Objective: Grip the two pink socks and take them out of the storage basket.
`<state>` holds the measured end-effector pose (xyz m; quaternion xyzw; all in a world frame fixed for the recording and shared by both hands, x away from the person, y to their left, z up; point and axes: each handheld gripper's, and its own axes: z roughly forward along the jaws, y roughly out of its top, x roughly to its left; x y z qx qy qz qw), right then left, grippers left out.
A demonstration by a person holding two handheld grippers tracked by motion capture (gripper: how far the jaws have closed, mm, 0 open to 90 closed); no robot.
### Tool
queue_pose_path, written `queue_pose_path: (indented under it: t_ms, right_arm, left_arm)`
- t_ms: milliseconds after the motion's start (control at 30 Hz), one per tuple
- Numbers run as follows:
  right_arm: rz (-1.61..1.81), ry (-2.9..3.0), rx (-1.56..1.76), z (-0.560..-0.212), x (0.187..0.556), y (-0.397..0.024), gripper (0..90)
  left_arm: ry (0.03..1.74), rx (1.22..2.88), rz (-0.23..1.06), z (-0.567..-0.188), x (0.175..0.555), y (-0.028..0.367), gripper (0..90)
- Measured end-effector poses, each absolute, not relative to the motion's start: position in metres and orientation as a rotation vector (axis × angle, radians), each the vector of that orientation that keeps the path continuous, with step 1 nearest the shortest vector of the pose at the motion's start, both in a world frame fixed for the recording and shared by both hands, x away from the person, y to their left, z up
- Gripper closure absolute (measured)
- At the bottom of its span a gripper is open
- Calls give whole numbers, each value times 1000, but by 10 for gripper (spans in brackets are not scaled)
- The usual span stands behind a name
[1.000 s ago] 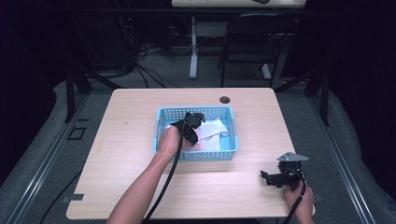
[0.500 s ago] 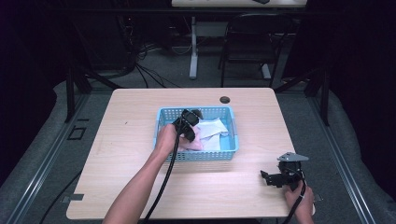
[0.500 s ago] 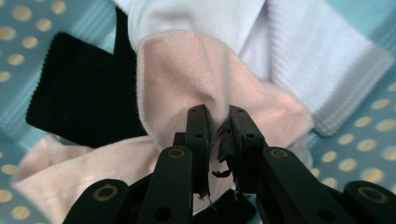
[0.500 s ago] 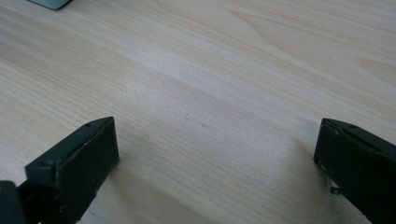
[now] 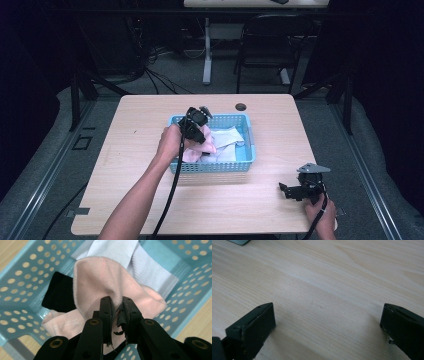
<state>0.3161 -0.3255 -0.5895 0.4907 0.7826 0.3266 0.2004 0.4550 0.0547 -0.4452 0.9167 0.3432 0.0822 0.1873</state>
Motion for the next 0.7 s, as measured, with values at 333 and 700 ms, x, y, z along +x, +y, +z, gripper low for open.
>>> queue_pose_path:
  t_ms: [333, 700]
  right_arm:
    - [913, 2187, 1371, -590, 316, -325, 0]
    - [912, 2187, 1372, -589, 316, -325, 0]
  left_arm:
    - [972, 2530, 288, -411, 448, 78, 800]
    - [1031, 2454, 380, -382, 434, 128, 800]
